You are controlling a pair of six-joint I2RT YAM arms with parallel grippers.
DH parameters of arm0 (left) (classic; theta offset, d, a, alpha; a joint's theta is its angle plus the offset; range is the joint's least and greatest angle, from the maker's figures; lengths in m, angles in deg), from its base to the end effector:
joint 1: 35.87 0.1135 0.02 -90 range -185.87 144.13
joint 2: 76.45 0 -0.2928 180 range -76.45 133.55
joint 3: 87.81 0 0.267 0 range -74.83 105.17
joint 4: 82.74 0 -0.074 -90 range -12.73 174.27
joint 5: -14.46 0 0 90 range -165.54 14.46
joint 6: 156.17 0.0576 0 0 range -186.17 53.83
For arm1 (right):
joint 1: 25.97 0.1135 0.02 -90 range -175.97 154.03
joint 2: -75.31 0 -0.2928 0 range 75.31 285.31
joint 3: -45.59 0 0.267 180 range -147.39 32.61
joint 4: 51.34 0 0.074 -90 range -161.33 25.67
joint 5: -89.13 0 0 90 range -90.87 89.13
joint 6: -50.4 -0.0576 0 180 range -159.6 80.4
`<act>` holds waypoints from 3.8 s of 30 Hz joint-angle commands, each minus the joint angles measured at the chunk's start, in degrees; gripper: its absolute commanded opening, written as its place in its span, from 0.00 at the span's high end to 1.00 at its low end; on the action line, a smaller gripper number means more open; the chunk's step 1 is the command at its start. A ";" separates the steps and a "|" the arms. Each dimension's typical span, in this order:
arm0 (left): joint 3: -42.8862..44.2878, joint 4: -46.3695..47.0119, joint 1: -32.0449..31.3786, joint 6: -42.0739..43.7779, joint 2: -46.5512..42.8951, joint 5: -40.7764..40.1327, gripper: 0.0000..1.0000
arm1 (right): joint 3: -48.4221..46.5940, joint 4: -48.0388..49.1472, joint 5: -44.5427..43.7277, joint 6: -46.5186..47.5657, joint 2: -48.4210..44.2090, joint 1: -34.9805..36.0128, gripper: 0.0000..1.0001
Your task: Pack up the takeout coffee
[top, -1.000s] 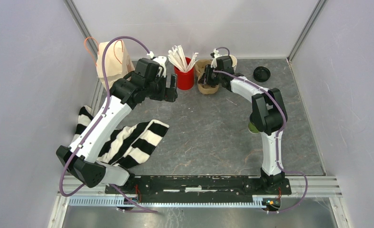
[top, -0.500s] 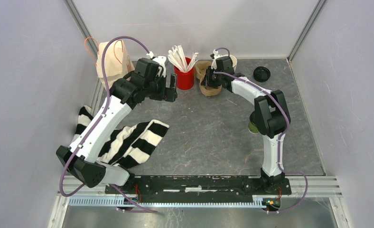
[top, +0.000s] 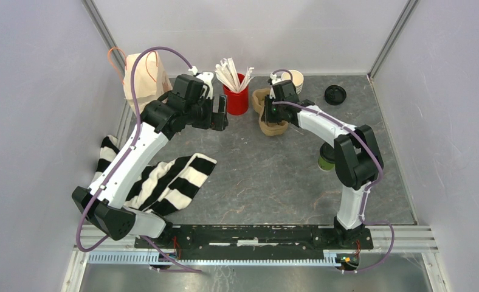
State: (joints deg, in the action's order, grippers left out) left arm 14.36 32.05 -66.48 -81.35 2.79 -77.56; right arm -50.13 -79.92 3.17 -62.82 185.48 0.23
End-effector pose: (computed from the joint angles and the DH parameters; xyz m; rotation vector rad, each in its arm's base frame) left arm 0.2666 -0.1554 0.4167 0.2956 2.3175 -0.3641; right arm 0.4250 0.2136 0.2320 -0.0982 2.3745 0.5077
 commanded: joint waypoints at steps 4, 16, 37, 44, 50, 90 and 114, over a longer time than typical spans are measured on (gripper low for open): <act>-0.37 1.57 0.29 1.91 -1.26 1.76 0.04 | -4.18 -6.03 -11.35 5.08 -3.64 2.15 0.93; -0.59 1.29 0.29 1.20 -1.66 1.76 0.03 | -8.51 -10.91 -15.35 8.84 -3.21 3.78 1.00; 0.96 0.57 0.29 0.61 -1.65 3.49 0.04 | -9.38 -6.80 -24.13 14.64 -5.88 7.00 1.00; 1.60 0.50 0.29 0.44 -1.51 4.25 0.03 | -7.70 -6.31 -25.00 16.38 -5.80 7.57 1.00; 1.07 0.47 0.29 0.17 -1.68 4.31 0.04 | -9.41 -9.33 -23.53 17.21 -4.32 7.88 1.00; -8.20 17.61 16.90 -31.39 0.82 34.09 0.24 | 15.43 -2.65 19.43 28.23 -39.13 15.75 1.00; -12.14 15.39 16.90 -30.72 -2.27 27.80 0.48 | 16.60 -1.10 19.66 28.55 -39.46 16.83 1.00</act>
State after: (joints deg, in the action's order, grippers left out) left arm 4.30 46.12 -49.56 -110.49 3.38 -51.42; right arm -32.47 -84.71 22.05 -34.56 146.31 16.71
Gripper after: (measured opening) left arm 0.587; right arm 0.163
